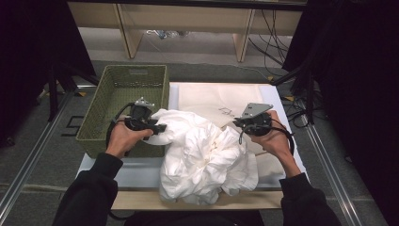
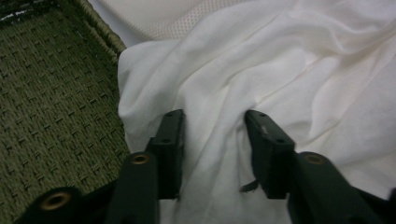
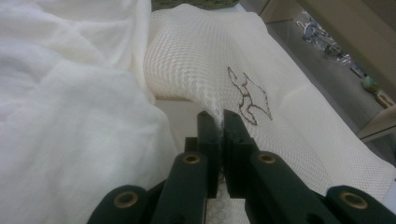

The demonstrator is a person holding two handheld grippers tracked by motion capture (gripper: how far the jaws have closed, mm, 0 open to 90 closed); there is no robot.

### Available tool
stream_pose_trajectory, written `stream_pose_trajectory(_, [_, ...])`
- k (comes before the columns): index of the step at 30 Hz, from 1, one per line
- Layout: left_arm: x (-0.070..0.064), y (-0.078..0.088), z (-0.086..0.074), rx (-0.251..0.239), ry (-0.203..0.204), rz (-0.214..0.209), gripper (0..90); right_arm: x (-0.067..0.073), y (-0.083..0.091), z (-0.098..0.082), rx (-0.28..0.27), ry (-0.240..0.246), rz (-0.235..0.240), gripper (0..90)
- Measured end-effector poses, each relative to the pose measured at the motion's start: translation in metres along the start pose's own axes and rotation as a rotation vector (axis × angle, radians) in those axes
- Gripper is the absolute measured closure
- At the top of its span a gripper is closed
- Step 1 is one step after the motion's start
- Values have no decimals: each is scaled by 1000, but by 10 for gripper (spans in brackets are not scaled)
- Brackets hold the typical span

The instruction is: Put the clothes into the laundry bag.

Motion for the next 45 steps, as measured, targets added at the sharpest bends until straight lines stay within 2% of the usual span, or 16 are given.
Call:
stream_pose_trajectory(1, [0, 2, 3, -21, 4, 0, 779, 0, 0, -1, 4, -5, 1, 882])
stream_pose_trajectory(3, [-4, 8, 7, -48, -10, -5, 835, 0, 0, -1, 5, -6, 0, 882])
stream_pose_trajectory(6, [-18, 15, 14, -88, -3, -57, 867, 0, -1, -1, 4, -5, 2, 882])
stream_pose_trajectory(10, [-60, 28, 27, -158, -40, -168, 870, -1, -1, 0, 1, -3, -1, 882])
stream_pose_trajectory(16, [-144, 20, 23, -111, -181, -328, 869, 0, 1, 1, 0, -4, -1, 882])
stream_pose_trajectory(18, [-163, 5, 17, -82, -222, -365, 867, 0, 1, 1, 2, -8, -5, 882])
stream_pose_trajectory(22, [-186, -28, 7, -26, -221, -390, 855, 1, 2, 4, -11, 4, -12, 883])
stream_pose_trajectory(23, [-187, -44, 5, -4, -257, -368, 846, 1, 3, 5, -15, 3, -9, 883])
stream_pose_trajectory(27, [-191, -53, 4, 2, -260, -385, 814, 3, 2, 9, -24, 7, -7, 883])
stream_pose_trajectory(30, [-190, -41, 9, -34, -246, -380, 629, 5, 3, 11, -21, 0, -7, 882])
stream_pose_trajectory(32, [-187, -28, 14, -49, -233, -375, 566, 4, 3, 10, -21, 1, -10, 883])
stream_pose_trajectory(35, [-171, -3, 25, -92, -217, -313, 398, 3, 1, 10, -23, 17, -10, 883])
stream_pose_trajectory(38, [-154, 19, 38, -153, -213, -244, 307, 4, 1, 10, -21, 14, -9, 883])
stream_pose_trajectory(41, [-124, 37, 53, -205, -186, -144, 227, 5, 1, 9, -13, -4, -12, 883])
stream_pose_trajectory(43, [-105, 34, 58, -206, -148, -84, 210, 4, 1, 9, -12, -1, -12, 883])
stream_pose_trajectory(45, [-87, 17, 53, -141, -131, -79, 181, 3, 0, 9, -13, 15, -14, 882])
Point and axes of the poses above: each handheld gripper's, and its own axes: y roughly backward along the jaws, z roughly out of its top, x roughly to its left, the point moved 10 cm from there along -y, roughly forward along the jaws, and after that the axes turned 5 degrees about -y, right-handed, at the moved point
